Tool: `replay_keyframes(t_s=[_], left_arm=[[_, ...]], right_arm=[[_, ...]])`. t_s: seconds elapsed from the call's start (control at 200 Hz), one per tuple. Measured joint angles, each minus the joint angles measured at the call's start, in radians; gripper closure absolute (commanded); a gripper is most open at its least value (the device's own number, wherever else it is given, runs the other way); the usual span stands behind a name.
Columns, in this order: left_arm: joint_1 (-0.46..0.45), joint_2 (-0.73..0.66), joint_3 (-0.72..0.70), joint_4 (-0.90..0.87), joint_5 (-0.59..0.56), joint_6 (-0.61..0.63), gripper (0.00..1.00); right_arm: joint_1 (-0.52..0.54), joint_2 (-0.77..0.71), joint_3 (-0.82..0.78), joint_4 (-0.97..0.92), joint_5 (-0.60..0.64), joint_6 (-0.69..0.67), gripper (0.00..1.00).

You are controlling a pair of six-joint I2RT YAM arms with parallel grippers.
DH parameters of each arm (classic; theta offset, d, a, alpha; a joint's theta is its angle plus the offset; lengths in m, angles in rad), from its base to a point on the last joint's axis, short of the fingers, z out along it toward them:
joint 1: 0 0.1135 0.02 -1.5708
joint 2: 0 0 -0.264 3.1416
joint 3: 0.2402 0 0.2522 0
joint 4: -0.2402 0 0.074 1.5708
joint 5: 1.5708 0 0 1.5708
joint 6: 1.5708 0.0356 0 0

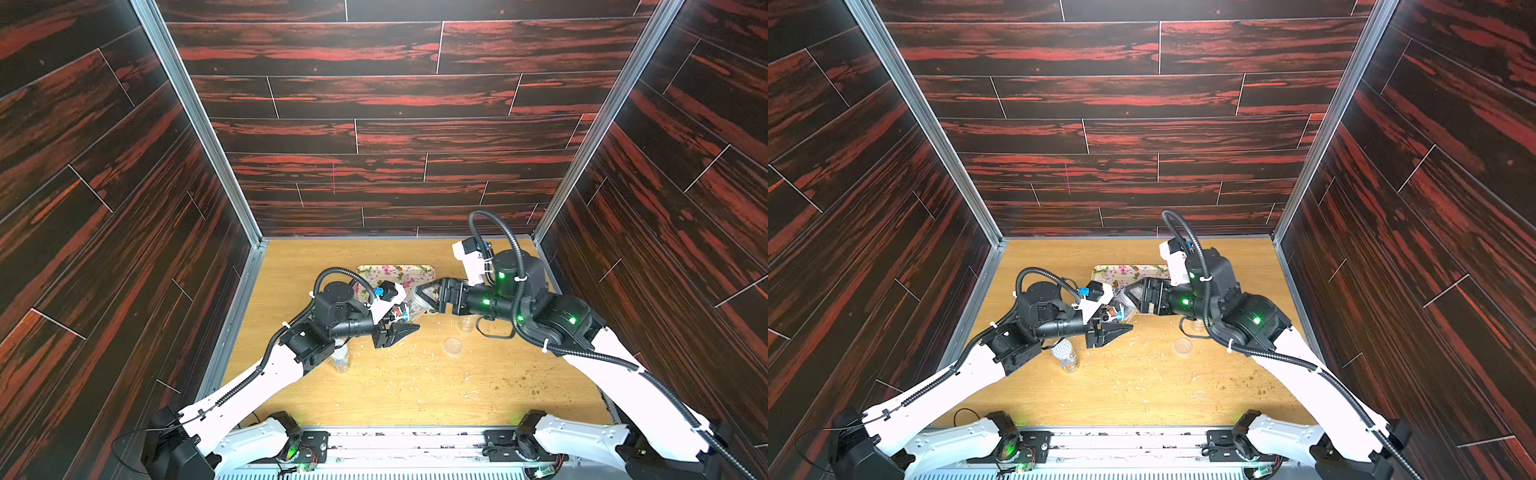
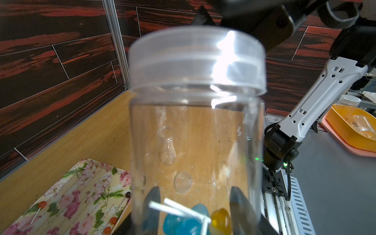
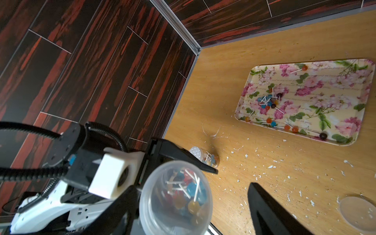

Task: Pour the candies out of the jar
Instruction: Unscrew the lid from the jar.

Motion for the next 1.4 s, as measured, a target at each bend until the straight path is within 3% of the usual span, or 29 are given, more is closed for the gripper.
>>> replay_keyframes(t_s=[0.281, 0.651, 0.887, 1.017, 1.182, 1.403], left_arm=[[0.000, 0.000, 0.000, -0.011, -0.001, 0.002, 0.59], [0.000, 0.000, -0.001, -0.014, -0.012, 0.002, 0.59], [0.000, 0.000, -0.001, -0.018, -0.015, 0.003, 0.59], [0.000, 0.000, -0.001, -0.021, -0.016, 0.006, 0.59], [0.002, 0.000, -0.001, -0.021, -0.018, 0.006, 0.59], [0.001, 0.000, -0.001, -0.016, -0.003, 0.017, 0.59]], right_arm=[[0.013, 0.024, 0.027, -0.009, 0.002, 0.016, 0.22], [0.029, 0.032, 0.032, -0.047, -0.006, 0.018, 0.25], [0.032, 0.032, 0.032, -0.048, -0.014, 0.005, 0.45], [0.033, 0.032, 0.031, -0.043, -0.018, -0.007, 0.48], [0.032, 0.023, 0.002, 0.000, -0.025, -0.063, 0.50], [0.023, -0.044, -0.096, 0.106, -0.076, -0.249, 0.50]])
